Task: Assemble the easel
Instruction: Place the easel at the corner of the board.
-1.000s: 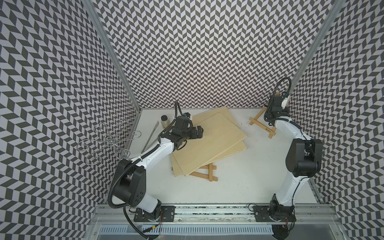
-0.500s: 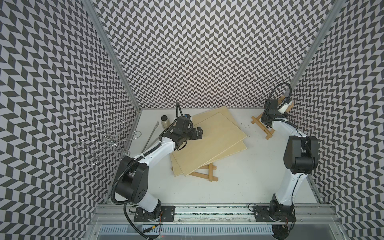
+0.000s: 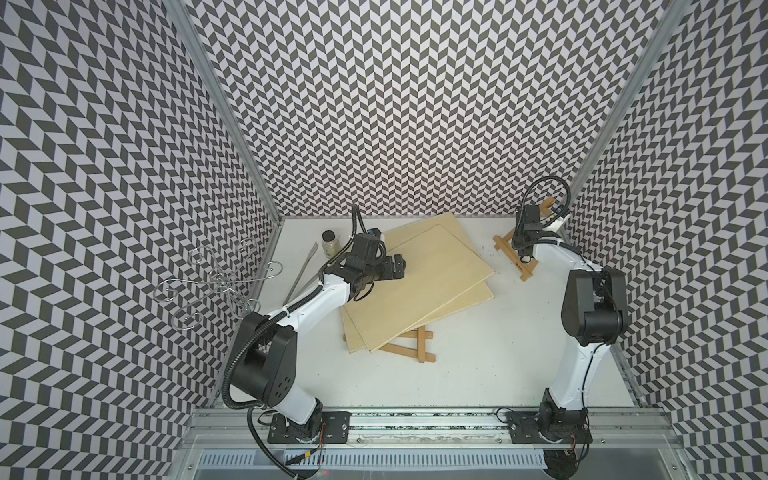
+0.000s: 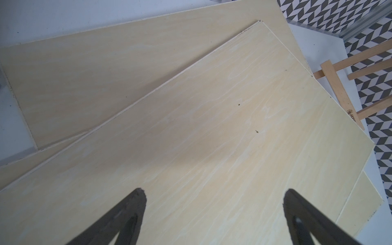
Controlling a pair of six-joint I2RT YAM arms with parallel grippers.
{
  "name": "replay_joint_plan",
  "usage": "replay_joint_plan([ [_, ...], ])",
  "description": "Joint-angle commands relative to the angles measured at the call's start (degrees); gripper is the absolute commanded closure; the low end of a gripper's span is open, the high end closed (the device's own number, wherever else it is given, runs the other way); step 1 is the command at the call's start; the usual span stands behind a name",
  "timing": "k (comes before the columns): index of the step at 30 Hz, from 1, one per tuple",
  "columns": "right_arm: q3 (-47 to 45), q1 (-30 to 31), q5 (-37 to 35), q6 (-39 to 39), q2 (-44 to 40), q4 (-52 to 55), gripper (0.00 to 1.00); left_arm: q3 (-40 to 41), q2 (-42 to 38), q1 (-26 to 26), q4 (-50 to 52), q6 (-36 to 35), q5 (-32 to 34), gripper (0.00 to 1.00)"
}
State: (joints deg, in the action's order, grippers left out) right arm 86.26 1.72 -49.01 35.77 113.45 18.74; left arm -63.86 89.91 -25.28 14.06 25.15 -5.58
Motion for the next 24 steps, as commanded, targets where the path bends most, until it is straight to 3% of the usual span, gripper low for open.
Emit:
replay_joint_plan([
  [1, -0.91, 0.21, 6.81, 3.11, -1.08, 2.46, 0.41, -1.37, -0.17, 0.6, 0.67, -0.36, 1.28, 0.01],
  [3, -1.17, 0.26, 9.73, 4.47, -2.89, 4.89, 0.28, -1.19, -0.15, 1.08, 1.05, 0.09, 1.88, 0.01],
  [6, -4.35, 0.53, 12.32, 4.97, -7.0, 5.73, 0.19, -0.91, 0.17, 1.94, 1.53, 0.76, 2.17, 0.01],
  [13, -14.96, 2.55, 16.78, 5.64, -20.91, 5.29, 0.19, -0.19, -0.19, 3.52, 3.54, 2.41, 2.81, 0.01],
  [17, -18.6, 6.79, 20.06, 1.88, -27.76, 4.18, 0.2, 0.74, -0.89, 4.25, 5.47, 3.01, 3.66, 0.01],
  [19, -20.93, 9.43, 26.2, -2.02, -29.93, -0.06, 0.21, 1.26, -1.37, 4.57, 6.76, 3.34, 5.16, 0.01],
  [21, -23.13, 11.09, 37.12, -6.57, -30.49, -5.29, 0.21, 2.12, -2.27, 5.7, 8.04, 3.91, 6.51, 0.01],
  [24, -25.09, 11.36, 49.94, -7.04, -29.21, -9.33, 0.21, 4.25, -4.07, 8.2, 8.44, 4.31, 7.32, 0.01],
])
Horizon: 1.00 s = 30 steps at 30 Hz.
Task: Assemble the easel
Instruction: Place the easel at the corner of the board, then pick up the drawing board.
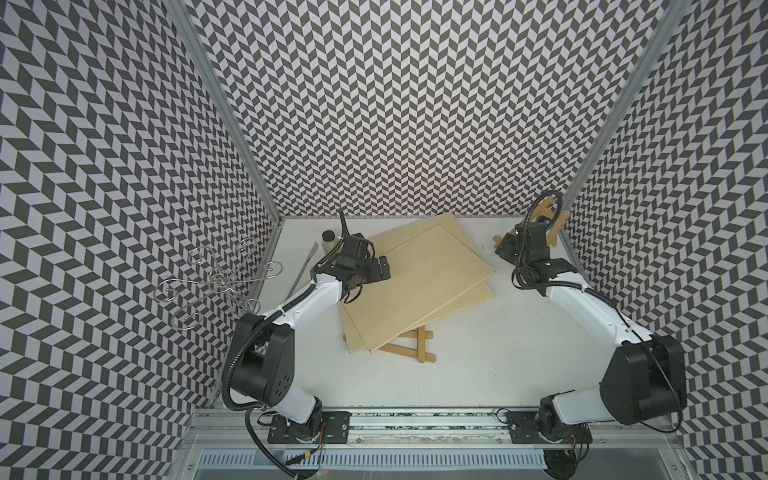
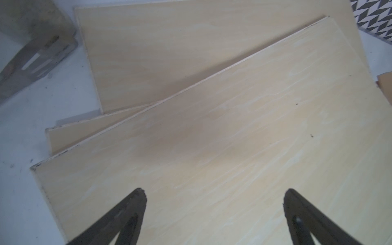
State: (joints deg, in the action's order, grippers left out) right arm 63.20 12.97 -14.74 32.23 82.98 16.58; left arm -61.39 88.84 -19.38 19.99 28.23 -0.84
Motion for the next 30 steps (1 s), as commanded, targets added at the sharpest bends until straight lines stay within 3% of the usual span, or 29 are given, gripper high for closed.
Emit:
replay_joint_plan([
  [1, -2.39, 0.08, 18.19, -3.45, 1.84, -8.16, 0.21, 2.45, -3.36, 3.1, 2.57, 1.22, 2.73, 0.01],
  [8, -1.76, -1.11, 23.18, -4.6, 6.06, -7.29, 0.22, 6.28, -3.24, 5.37, 3.9, 0.94, 5.64, 0.01],
  [20, -7.07, -5.23, 32.85, -2.46, 6.84, -11.93, 0.25, 10.27, -1.3, 7.31, 2.86, 2.36, 3.31, 0.02],
  [30, -8.0, -5.23, 34.5, -1.38, 7.73, -13.65, 0.27, 9.33, 0.87, 7.25, 1.73, 2.27, 1.19, 0.1],
])
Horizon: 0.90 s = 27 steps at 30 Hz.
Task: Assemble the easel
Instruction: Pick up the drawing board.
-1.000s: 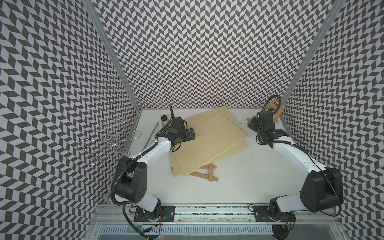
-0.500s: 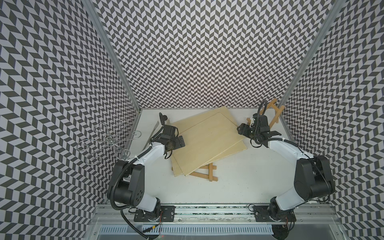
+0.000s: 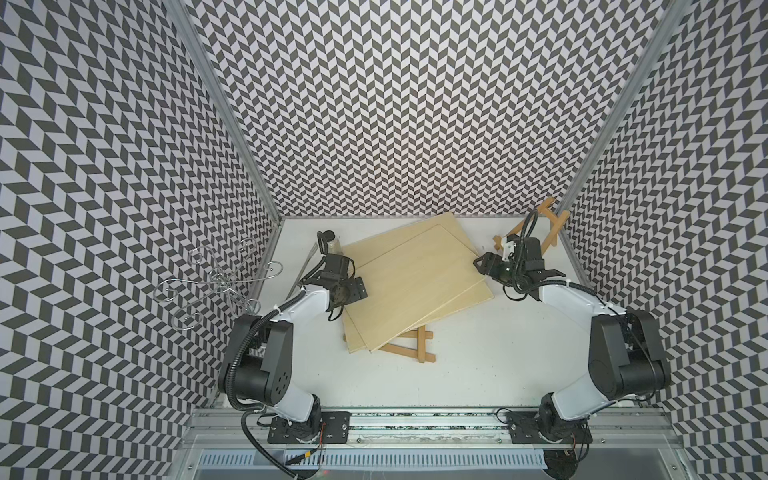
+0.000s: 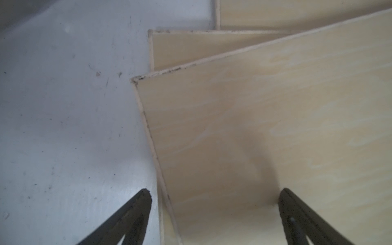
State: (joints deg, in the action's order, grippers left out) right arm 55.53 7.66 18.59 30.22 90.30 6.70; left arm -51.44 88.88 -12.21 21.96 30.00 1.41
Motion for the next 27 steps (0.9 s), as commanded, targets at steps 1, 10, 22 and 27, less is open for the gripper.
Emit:
replay_joint_plan([
  [1, -0.33, 0.09, 1.19, 0.57, 0.5, -3.64, 0.27, -0.83, 0.83, 0.09, -0.25, 0.59, -1.25, 0.1],
  [10, -1.28, 0.08, 1.89, 1.03, 0.78, -4.6, 0.27, -3.54, 0.66, -1.04, -0.39, -0.67, -3.69, 0.11],
  [22, -0.52, 0.16, 4.52, 0.31, 0.34, -7.47, 0.27, -8.01, 6.77, -4.0, -2.04, -1.14, -6.76, 0.11],
  [27, -0.65, -0.82, 3.01, 1.01, 0.01, -9.82, 0.28, -9.63, 9.59, -4.82, -2.44, -1.08, -6.9, 0.11],
])
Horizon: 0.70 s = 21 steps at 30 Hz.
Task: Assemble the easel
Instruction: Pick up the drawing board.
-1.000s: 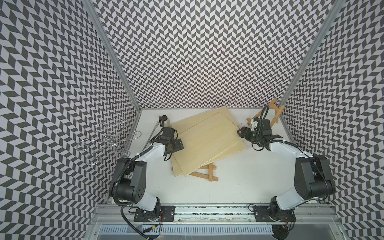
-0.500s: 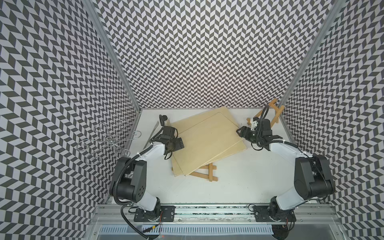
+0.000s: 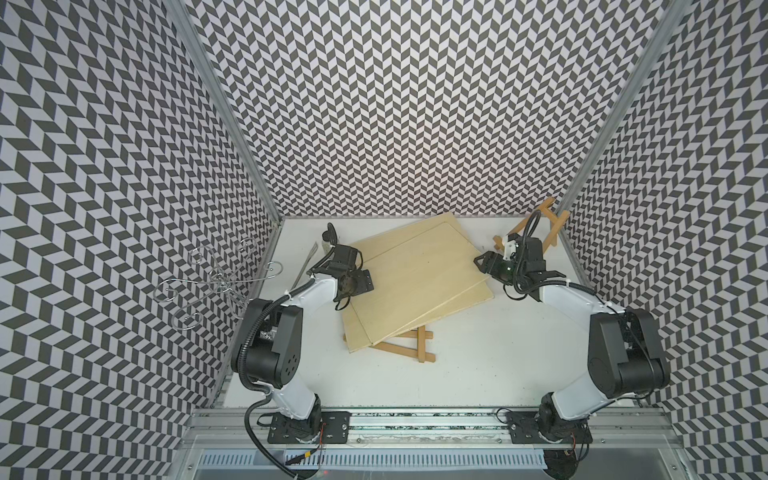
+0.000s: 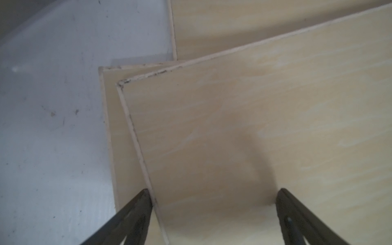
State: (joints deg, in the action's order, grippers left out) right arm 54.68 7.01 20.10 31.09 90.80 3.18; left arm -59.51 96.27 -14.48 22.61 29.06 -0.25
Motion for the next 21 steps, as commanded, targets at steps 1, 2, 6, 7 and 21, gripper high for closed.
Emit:
replay_joint_plan([
  [1, 0.0, -0.74, 1.87, 0.69, -0.33, -7.47, 0.3, -1.71, 2.7, -2.63, -3.19, -0.1, -5.2, 0.11],
  [2, -0.01, -1.28, 2.6, 1.28, -0.08, -8.42, 0.32, -1.87, 3.11, -2.83, -3.19, -0.14, -5.18, 0.12],
  [6, -0.89, -2.94, 6.47, 2.51, 0.26, -13.1, 0.42, -2.47, 4.65, -3.19, -3.18, -0.15, -4.66, 0.15],
  [7, -1.48, -3.24, 7.98, 2.92, 0.32, -14.9, 0.44, -2.66, 5.07, -3.23, -3.11, -0.23, -4.42, 0.16],
  [21, -10.66, -4.96, 17.97, 13.76, 1.47, -33.92, 0.53, -2.02, 8.32, -4.38, -3.78, -0.84, -3.58, 0.19],
])
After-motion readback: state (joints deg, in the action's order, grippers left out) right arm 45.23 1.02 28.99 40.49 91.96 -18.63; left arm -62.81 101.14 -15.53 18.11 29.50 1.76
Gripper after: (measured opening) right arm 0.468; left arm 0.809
